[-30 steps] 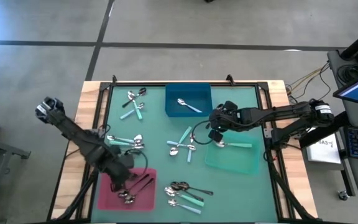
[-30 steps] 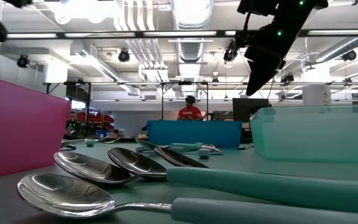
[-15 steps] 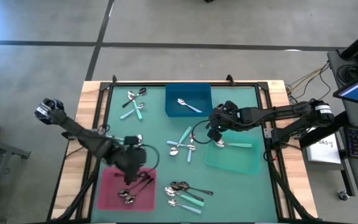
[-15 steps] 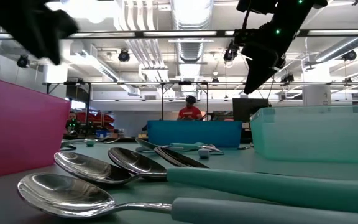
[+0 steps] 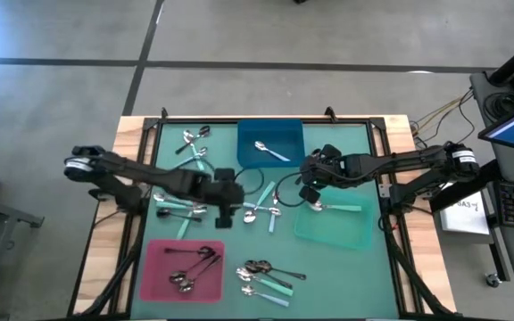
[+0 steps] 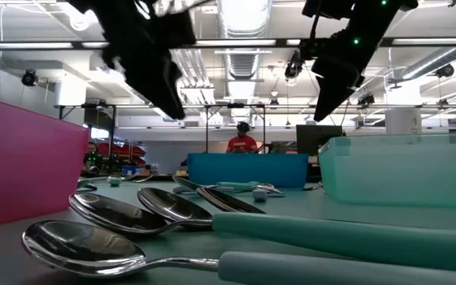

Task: Sort silverware by color (type)
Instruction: Put the green spoon into the green bin

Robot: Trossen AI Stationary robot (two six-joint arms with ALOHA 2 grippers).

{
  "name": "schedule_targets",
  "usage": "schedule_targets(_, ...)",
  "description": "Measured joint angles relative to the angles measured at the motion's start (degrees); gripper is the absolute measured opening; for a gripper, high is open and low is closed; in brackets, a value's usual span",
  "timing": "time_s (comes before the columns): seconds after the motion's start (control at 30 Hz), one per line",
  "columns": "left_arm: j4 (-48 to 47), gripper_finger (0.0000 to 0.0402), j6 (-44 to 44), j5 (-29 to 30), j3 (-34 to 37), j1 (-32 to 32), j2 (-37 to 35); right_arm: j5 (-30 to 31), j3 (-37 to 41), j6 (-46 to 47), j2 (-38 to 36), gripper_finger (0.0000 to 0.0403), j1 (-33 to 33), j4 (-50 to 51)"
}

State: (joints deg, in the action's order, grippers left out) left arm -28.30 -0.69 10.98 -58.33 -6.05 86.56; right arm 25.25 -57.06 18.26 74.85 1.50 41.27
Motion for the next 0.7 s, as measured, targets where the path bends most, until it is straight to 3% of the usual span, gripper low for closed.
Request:
schedule_targets(0.17,10.2,0.0145,0.3,0.1,0.0,5.1,3.9,0.0,0.0,-1.9,0.0,0.0118,0.0,0.5)
schedule_targets(0.33,22.5,0.013,-0.2,0.5,0.0,5.2,10.1,0.0,0.0,-2.4,0.0,0.0118,0.0,0.6)
schedule_targets(0.5,24.2,0.0122,-5.1,4.8,0.0,5.1,15.3,0.1,0.0,-2.4,0.0,0.0118,0.0,2.6)
schedule_targets(0.7,26.4,0.0121,-8.0,5.0,0.1,5.1,17.3,0.1,0.1,-2.3,0.0,0.0118,0.0,5.3)
